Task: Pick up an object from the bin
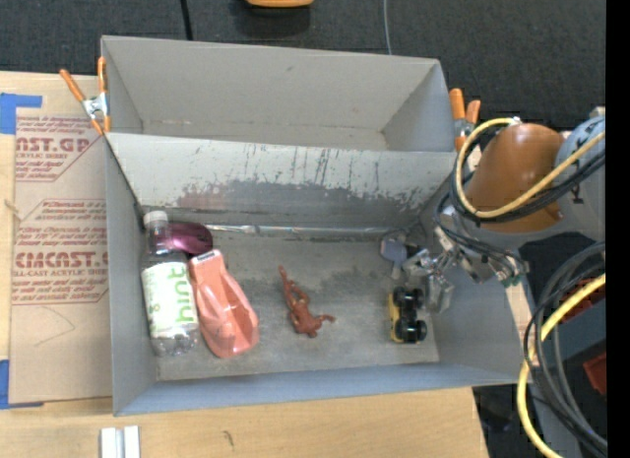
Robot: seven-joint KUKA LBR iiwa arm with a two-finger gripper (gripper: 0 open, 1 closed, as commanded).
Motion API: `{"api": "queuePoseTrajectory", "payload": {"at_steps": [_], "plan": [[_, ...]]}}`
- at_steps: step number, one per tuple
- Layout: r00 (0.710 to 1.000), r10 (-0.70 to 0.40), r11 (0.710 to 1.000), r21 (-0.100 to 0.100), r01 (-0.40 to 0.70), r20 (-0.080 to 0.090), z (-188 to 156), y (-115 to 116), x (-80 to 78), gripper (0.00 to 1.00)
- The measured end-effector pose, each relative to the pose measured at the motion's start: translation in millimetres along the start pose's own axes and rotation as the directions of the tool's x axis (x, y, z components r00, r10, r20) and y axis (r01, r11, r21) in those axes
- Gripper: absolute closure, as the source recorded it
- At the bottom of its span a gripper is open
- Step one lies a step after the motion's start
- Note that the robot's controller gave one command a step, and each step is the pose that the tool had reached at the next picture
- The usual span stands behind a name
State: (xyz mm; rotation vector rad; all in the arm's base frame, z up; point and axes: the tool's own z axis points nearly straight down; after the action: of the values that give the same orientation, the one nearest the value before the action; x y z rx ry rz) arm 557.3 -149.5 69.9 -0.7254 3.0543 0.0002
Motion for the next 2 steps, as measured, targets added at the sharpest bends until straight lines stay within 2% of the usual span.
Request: {"api": "queuePoseTrajectory", "payload": {"at_steps": [1, 2], "plan": [[1.000, -0.012, 1.000, -0.006, 0.012, -0.007, -58, 29, 24.7, 1.00], [1.000, 0.019, 1.000, 0.002, -0.019, 0.003, -100, 12, -30.2, 0.00]]}}
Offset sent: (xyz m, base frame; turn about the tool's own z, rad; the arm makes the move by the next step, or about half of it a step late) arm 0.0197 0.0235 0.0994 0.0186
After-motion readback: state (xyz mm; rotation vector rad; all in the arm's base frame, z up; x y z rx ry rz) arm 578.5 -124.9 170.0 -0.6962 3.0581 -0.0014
